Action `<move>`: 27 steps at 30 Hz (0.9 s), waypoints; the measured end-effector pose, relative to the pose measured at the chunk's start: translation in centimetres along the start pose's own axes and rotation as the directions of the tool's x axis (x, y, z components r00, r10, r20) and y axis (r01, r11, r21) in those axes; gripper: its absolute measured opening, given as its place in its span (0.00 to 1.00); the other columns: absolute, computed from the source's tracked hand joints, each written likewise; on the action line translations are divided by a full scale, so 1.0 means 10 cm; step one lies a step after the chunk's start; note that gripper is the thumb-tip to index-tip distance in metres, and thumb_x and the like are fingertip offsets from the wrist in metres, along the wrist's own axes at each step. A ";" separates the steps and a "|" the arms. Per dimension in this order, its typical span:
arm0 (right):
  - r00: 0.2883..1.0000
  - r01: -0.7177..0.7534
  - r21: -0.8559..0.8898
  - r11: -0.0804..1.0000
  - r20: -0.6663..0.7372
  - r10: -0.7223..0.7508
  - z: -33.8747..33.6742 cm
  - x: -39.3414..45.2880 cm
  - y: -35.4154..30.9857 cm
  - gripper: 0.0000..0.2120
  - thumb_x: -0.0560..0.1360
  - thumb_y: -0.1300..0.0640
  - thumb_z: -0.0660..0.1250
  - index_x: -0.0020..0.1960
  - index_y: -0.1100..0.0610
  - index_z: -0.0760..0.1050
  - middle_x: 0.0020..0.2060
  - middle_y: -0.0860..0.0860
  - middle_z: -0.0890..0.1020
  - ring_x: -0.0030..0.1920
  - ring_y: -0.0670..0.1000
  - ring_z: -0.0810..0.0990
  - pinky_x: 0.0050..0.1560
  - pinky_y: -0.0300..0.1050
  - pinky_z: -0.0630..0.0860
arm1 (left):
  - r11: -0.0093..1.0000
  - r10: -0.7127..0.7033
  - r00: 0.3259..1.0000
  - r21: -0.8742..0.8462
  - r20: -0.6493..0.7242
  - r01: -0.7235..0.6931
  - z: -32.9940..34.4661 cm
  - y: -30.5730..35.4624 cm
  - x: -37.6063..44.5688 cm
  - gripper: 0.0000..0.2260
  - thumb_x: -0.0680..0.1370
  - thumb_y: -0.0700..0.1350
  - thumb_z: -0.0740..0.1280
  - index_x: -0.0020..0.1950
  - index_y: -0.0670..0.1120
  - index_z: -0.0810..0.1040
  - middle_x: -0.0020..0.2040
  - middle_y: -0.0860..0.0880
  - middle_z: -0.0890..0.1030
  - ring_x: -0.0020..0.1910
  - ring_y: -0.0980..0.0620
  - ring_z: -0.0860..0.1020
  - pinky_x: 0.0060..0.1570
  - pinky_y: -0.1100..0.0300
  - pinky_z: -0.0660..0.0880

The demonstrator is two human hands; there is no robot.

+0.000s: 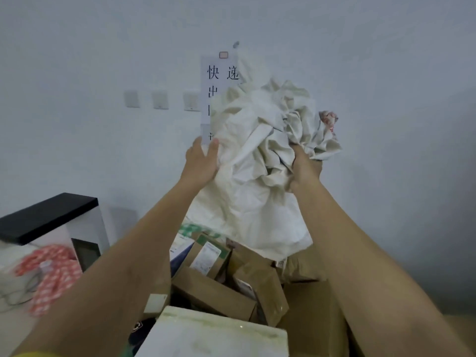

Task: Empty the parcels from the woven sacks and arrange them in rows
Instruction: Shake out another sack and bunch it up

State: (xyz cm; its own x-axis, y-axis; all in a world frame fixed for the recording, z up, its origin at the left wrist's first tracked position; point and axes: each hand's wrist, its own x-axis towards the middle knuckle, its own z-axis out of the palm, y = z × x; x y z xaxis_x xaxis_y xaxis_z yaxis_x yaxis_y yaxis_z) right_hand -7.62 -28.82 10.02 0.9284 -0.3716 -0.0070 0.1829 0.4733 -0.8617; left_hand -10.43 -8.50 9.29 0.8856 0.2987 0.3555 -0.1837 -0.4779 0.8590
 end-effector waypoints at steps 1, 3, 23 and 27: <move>1.000 0.004 0.004 1.000 -0.001 -0.004 0.01 -0.01 0.00 0.25 0.67 0.56 0.77 0.61 0.54 0.74 0.54 0.48 0.82 0.51 0.50 0.82 0.53 0.47 0.80 | 1.000 -0.003 1.000 -0.016 -0.012 0.003 -0.02 0.02 -0.01 0.29 0.81 0.61 0.52 0.78 0.49 0.53 0.78 0.44 0.55 0.76 0.45 0.57 0.72 0.49 0.56; 1.000 -0.020 0.024 1.000 -0.006 0.020 0.01 -0.05 0.00 0.25 0.67 0.56 0.77 0.61 0.53 0.73 0.54 0.48 0.82 0.52 0.50 0.81 0.53 0.45 0.79 | 0.999 -0.027 0.999 -0.039 -0.022 0.026 -0.08 0.05 -0.08 0.28 0.81 0.61 0.52 0.78 0.50 0.53 0.77 0.45 0.57 0.75 0.45 0.59 0.71 0.50 0.58; 0.999 0.038 0.120 0.992 -0.004 -0.037 -0.04 -1.15 -0.30 0.25 0.65 0.54 0.78 0.59 0.51 0.73 0.52 0.46 0.82 0.50 0.48 0.82 0.54 0.48 0.80 | 0.973 -0.111 0.993 -0.198 0.045 0.118 -0.83 0.12 -1.04 0.28 0.80 0.62 0.54 0.77 0.55 0.53 0.77 0.49 0.58 0.73 0.45 0.61 0.70 0.44 0.63; 1.000 0.023 0.143 0.989 0.006 -0.025 -0.17 -1.44 -0.38 0.26 0.66 0.54 0.78 0.60 0.52 0.73 0.53 0.47 0.83 0.50 0.48 0.83 0.51 0.46 0.81 | 0.962 -0.071 0.997 -0.261 0.043 0.079 -0.92 0.20 -1.28 0.29 0.79 0.63 0.55 0.77 0.57 0.52 0.77 0.50 0.57 0.73 0.46 0.61 0.70 0.42 0.63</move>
State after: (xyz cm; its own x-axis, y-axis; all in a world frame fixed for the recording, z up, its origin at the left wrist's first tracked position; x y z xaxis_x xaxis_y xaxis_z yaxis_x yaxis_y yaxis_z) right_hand -22.25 -26.59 12.54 0.9256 -0.3782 0.0173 0.2489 0.5735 -0.7804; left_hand -26.06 -5.67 9.87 0.9139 0.2961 0.2778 -0.2178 -0.2200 0.9509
